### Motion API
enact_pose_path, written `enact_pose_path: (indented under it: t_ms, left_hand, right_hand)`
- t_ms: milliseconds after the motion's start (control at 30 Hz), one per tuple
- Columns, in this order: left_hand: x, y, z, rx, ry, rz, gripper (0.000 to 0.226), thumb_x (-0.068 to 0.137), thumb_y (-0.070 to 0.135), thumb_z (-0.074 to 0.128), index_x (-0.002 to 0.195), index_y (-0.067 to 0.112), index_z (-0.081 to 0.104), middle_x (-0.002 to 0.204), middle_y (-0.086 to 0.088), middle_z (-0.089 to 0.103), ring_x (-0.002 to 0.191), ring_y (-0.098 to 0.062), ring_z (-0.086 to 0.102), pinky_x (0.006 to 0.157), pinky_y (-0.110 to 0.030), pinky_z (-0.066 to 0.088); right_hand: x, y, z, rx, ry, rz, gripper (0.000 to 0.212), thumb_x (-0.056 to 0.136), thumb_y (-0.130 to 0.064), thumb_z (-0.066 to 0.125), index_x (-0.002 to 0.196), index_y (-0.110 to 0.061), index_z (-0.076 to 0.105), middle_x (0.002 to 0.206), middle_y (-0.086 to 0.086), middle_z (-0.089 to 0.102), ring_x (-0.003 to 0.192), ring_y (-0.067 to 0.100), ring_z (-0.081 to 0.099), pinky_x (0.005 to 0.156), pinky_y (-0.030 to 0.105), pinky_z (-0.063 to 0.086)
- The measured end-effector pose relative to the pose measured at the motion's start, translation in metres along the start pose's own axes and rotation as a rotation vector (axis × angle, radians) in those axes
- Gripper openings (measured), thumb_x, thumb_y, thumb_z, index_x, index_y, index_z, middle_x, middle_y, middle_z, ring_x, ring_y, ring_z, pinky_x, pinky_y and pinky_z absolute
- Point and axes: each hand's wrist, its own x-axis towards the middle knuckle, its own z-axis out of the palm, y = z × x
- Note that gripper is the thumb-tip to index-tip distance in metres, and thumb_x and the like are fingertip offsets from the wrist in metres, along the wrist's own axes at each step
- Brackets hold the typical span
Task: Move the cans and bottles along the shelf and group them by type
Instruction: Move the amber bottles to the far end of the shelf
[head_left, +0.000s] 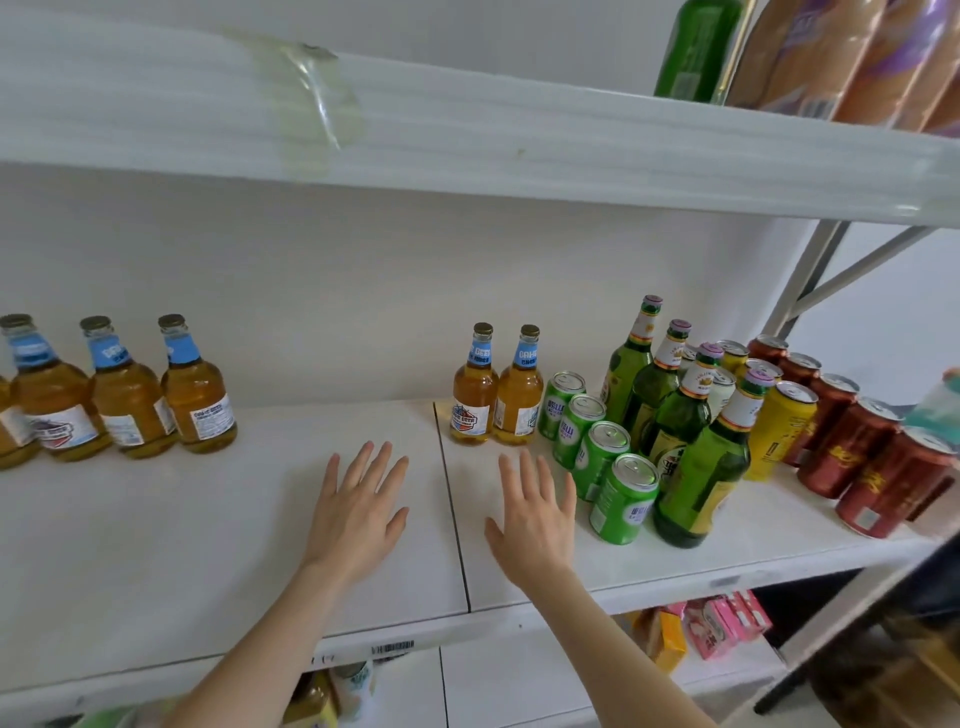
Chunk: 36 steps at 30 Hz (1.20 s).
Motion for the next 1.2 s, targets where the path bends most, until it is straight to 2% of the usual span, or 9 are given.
enact_pose_path:
  t_ms: [200, 267, 367, 467, 633, 767, 833, 1000, 1200]
  left_hand:
    - [-0.064, -0.006, -0.027, 0.0, -0.014, -0.017, 0.062, 0.08, 0.04, 0.075, 0.136, 0.016, 0.059, 0.145, -0.01, 0.052, 0.136, -0.032, 0.047, 0.108, -0.058, 0.036]
    - [-0.084, -0.012, -0.038, -0.001, -0.051, -0.03, 0.062, 0.088, 0.043, 0.065, 0.143, 0.019, 0.05, 0.153, -0.008, 0.041, 0.143, -0.03, 0.037, 0.114, -0.057, 0.026]
    - [-0.111, -0.029, -0.048, 0.002, -0.088, -0.055, 0.061, 0.099, 0.046, 0.043, 0.154, 0.024, 0.028, 0.163, -0.004, 0.016, 0.151, -0.026, 0.013, 0.119, -0.053, 0.005]
    - [-0.134, -0.053, -0.06, 0.004, -0.071, -0.086, 0.061, 0.098, 0.045, 0.046, 0.153, 0.024, 0.03, 0.162, -0.005, 0.021, 0.151, -0.027, 0.015, 0.119, -0.053, 0.008]
    - [-0.161, -0.106, -0.066, 0.033, -0.122, -0.116, 0.063, 0.1, 0.048, 0.038, 0.156, 0.026, 0.02, 0.164, -0.004, 0.011, 0.152, -0.026, 0.007, 0.12, -0.052, 0.002]
    - [-0.174, -0.155, -0.068, 0.047, -0.136, -0.093, 0.063, 0.098, 0.048, 0.044, 0.154, 0.025, 0.027, 0.163, -0.006, 0.02, 0.151, -0.028, 0.015, 0.119, -0.053, 0.007]
    - [-0.176, -0.187, -0.066, 0.059, -0.159, -0.073, 0.063, 0.099, 0.049, 0.041, 0.155, 0.027, 0.022, 0.164, -0.005, 0.015, 0.152, -0.027, 0.011, 0.119, -0.052, 0.004]
    - [-0.17, -0.247, -0.06, 0.077, -0.169, -0.045, 0.064, 0.1, 0.051, 0.036, 0.156, 0.029, 0.014, 0.166, -0.004, 0.007, 0.152, -0.026, 0.004, 0.119, -0.051, -0.001]
    - [-0.15, -0.297, -0.051, 0.077, -0.159, -0.037, 0.065, 0.099, 0.05, 0.039, 0.156, 0.029, 0.015, 0.165, -0.005, 0.01, 0.152, -0.026, 0.006, 0.12, -0.05, -0.001]
  right_hand:
    - [-0.056, -0.031, -0.009, 0.017, -0.027, -0.015, 0.079, 0.096, -0.048, 0.045, 0.156, -0.025, -0.001, 0.165, 0.006, 0.001, 0.152, 0.028, -0.002, 0.118, 0.054, -0.007]
    - [-0.07, -0.045, -0.011, 0.01, -0.032, -0.021, 0.079, 0.097, -0.049, 0.043, 0.156, -0.025, -0.003, 0.165, 0.006, -0.001, 0.152, 0.028, -0.003, 0.117, 0.055, -0.008]
    - [-0.086, -0.07, -0.015, 0.005, -0.041, -0.041, 0.079, 0.097, -0.052, 0.04, 0.156, -0.025, -0.007, 0.165, 0.005, -0.004, 0.152, 0.028, -0.005, 0.117, 0.055, -0.01]
    - [-0.095, -0.099, -0.019, 0.006, -0.033, -0.064, 0.08, 0.097, -0.053, 0.039, 0.155, -0.026, -0.009, 0.165, 0.005, -0.005, 0.152, 0.028, -0.006, 0.117, 0.055, -0.009]
    - [-0.104, -0.158, -0.022, -0.003, -0.035, -0.084, 0.08, 0.098, -0.057, 0.034, 0.154, -0.026, -0.013, 0.165, 0.006, -0.01, 0.151, 0.029, -0.009, 0.113, 0.055, -0.017]
    - [-0.104, -0.21, -0.017, 0.012, -0.03, -0.067, 0.08, 0.097, -0.059, 0.033, 0.154, -0.027, -0.013, 0.165, 0.006, -0.01, 0.151, 0.03, -0.009, 0.11, 0.054, -0.02]
    - [-0.101, -0.241, -0.012, 0.025, -0.014, -0.043, 0.08, 0.097, -0.06, 0.033, 0.154, -0.027, -0.012, 0.165, 0.006, -0.008, 0.151, 0.029, -0.008, 0.109, 0.054, -0.02]
    - [-0.09, -0.3, -0.002, 0.042, 0.005, 0.0, 0.079, 0.096, -0.06, 0.032, 0.155, -0.026, -0.008, 0.165, 0.005, -0.005, 0.152, 0.029, -0.005, 0.112, 0.055, -0.018]
    - [-0.057, -0.348, 0.004, 0.069, 0.016, 0.011, 0.078, 0.097, -0.059, 0.033, 0.155, -0.026, -0.007, 0.165, 0.005, -0.004, 0.152, 0.028, -0.004, 0.114, 0.055, -0.014]
